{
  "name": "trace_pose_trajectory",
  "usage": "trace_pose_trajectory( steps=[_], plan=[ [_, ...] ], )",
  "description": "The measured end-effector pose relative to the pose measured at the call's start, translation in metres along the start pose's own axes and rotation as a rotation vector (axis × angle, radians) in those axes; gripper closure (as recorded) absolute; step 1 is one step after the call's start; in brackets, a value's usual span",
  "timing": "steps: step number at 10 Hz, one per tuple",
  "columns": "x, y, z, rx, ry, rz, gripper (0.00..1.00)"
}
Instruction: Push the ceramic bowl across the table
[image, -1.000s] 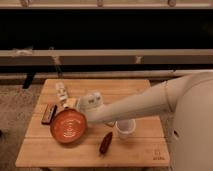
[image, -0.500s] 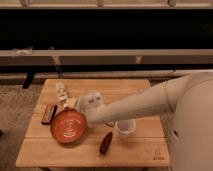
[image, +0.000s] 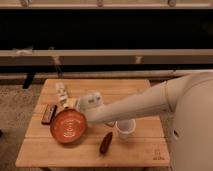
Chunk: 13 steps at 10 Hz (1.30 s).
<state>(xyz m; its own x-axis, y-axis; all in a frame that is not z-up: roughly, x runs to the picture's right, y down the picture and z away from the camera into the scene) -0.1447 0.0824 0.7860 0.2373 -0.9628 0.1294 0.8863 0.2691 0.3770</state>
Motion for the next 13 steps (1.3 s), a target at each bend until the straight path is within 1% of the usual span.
trace_pose_trajectory(
  steps=[2, 3, 4, 5, 6, 7, 8, 10, 11, 13],
  plan=[
    [0.0, 0.0, 0.0, 0.001, 0.0, -0.001, 0.2],
    [0.0, -0.002, 0.0, 0.007, -0.005, -0.007, 0.2],
    [-0.002, -0.006, -0.001, 0.02, -0.017, -0.028, 0.2],
    [-0.011, -0.02, 0.0, 0.039, -0.044, -0.063, 0.2],
    [-0.022, -0.034, 0.0, 0.053, -0.074, -0.099, 0.2],
    [-0.045, -0.057, 0.002, 0.065, -0.145, -0.169, 0.2],
    [-0.064, -0.07, 0.009, 0.064, -0.226, -0.218, 0.2],
    [-0.079, -0.069, 0.024, 0.039, -0.309, -0.262, 0.2],
    [-0.087, -0.069, 0.034, 0.021, -0.342, -0.271, 0.2],
    [-0.088, -0.054, 0.049, -0.037, -0.375, -0.269, 0.2]
  ],
)
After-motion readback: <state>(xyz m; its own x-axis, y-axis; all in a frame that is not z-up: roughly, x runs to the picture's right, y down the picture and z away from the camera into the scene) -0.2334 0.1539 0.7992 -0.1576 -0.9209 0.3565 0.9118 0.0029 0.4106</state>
